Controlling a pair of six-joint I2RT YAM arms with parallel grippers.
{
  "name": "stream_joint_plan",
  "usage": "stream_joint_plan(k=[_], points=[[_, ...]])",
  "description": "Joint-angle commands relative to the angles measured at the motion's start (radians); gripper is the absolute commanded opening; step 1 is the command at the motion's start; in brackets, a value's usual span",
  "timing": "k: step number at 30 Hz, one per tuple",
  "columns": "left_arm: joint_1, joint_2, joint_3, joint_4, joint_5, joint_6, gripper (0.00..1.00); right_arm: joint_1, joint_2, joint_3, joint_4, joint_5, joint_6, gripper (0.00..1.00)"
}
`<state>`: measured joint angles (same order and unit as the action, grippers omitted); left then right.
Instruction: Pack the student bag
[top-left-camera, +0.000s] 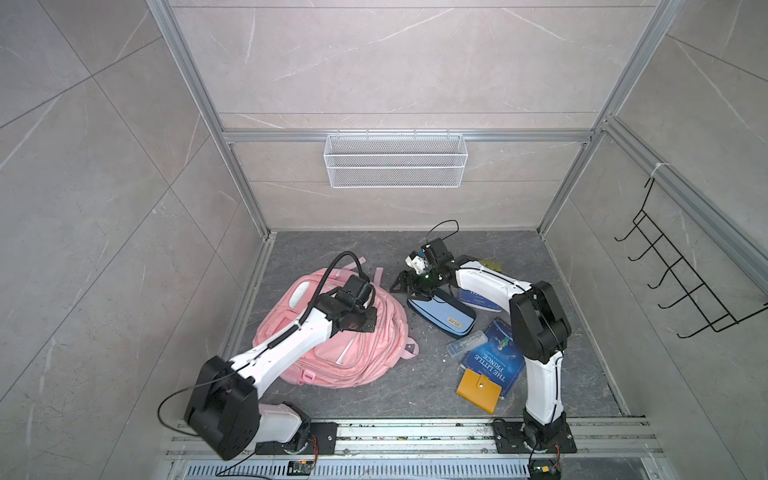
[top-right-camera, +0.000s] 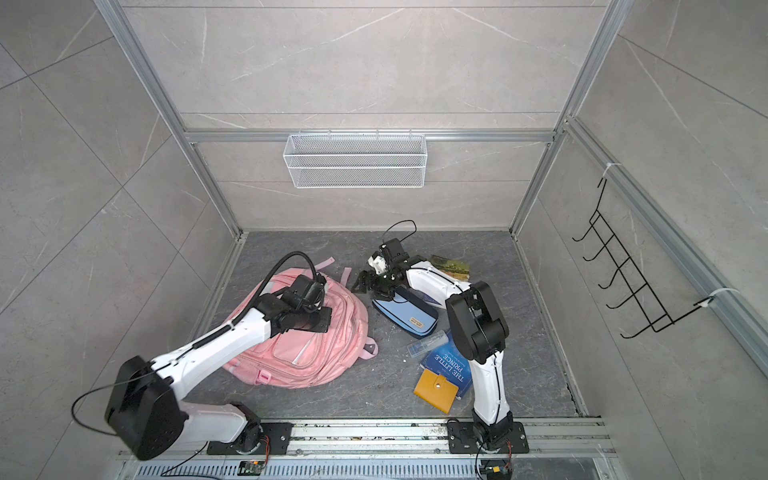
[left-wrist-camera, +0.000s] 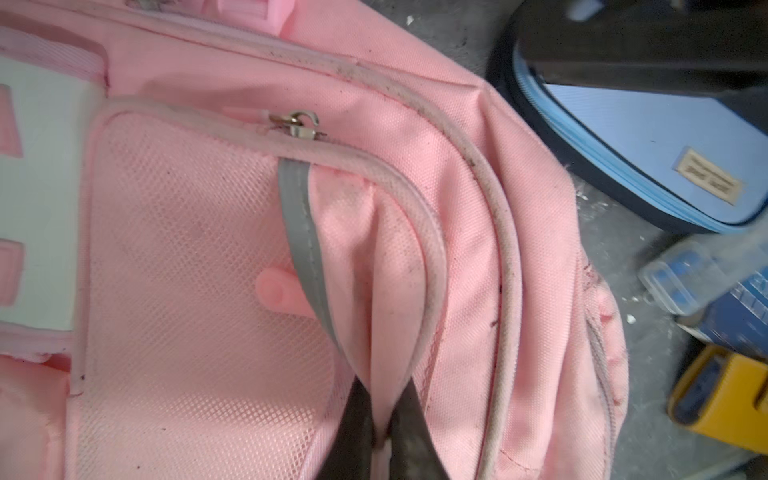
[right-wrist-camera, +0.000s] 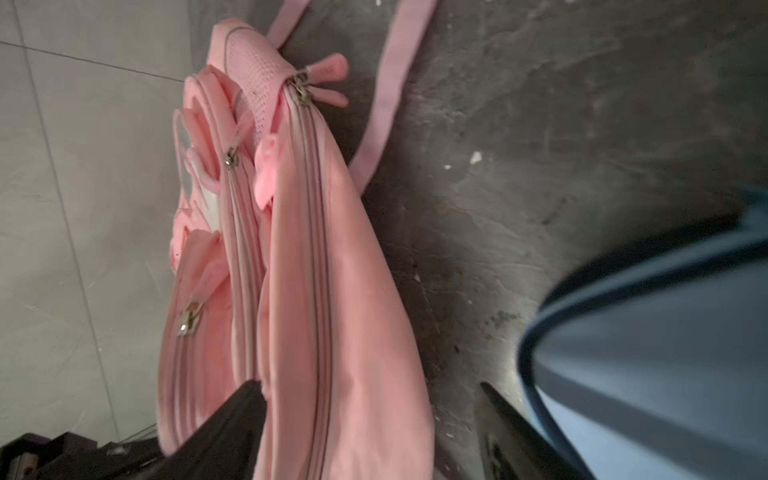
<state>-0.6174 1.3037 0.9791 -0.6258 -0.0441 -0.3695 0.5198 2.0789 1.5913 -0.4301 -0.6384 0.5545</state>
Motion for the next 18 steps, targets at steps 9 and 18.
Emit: stream_joint_plan(k=[9, 18], points=[[-0.002, -0.141, 0.043, -0.039, 0.007, 0.141, 0.0, 0.042, 0.164, 0.113, 0.044, -0.279, 0.003, 0.76], [-0.003, -0.13, 0.052, -0.038, 0.016, 0.155, 0.0, 0.055, 0.158, 0.046, 0.197, -0.323, 0.107, 0.22]])
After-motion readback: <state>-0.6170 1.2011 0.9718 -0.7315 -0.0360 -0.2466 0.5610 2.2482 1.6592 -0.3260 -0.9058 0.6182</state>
